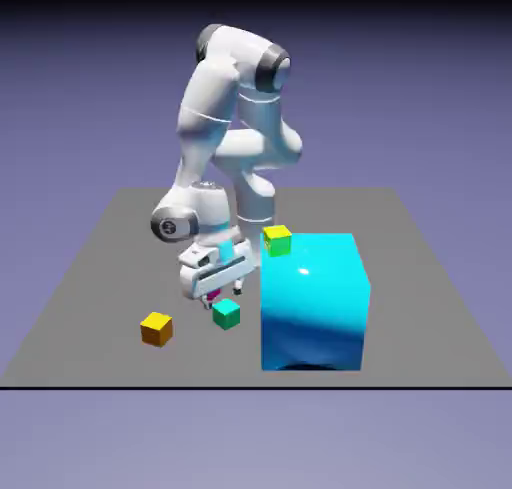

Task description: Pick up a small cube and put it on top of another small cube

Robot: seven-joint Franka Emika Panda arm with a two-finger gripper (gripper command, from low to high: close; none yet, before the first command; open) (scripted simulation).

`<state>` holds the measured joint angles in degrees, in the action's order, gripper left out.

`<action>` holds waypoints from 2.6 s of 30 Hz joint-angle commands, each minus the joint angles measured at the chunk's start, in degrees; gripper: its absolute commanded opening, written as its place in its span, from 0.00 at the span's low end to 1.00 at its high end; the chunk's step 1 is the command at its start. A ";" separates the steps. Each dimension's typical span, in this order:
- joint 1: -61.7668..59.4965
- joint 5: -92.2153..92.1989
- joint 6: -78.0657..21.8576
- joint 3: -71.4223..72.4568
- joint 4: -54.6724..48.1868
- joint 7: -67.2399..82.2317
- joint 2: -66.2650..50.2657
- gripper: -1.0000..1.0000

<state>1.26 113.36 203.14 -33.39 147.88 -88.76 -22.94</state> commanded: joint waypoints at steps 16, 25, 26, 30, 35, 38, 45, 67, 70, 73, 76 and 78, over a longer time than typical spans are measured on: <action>-23.11 -6.37 -8.63 22.92 0.41 9.31 -1.96 0.00; -4.44 -1.22 -1.66 4.40 0.08 1.79 -0.38 0.00; -2.36 -0.65 -0.88 2.34 0.04 0.95 -0.20 0.00; 5.94 1.64 2.22 -5.89 -0.11 -2.39 0.50 0.00; 16.31 4.50 6.09 -16.17 -0.29 -6.57 1.38 0.00; 15.88 0.51 4.20 -15.56 -0.32 -9.39 2.47 0.00; 5.38 -16.94 -6.23 -4.49 -0.25 -16.41 5.81 0.00; -27.59 -71.75 -39.00 30.32 -0.05 -38.46 16.30 0.00; -32.09 -79.23 -43.46 35.07 -0.02 -41.47 17.73 0.00; -36.59 -86.71 -47.93 39.82 0.01 -44.47 19.16 0.00; -39.51 -91.56 -50.83 42.90 0.02 -46.42 20.08 0.00; -38.28 -87.68 -47.63 40.55 -0.74 -49.44 15.94 0.00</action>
<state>-37.04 25.68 155.57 7.16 147.14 -138.20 -7.01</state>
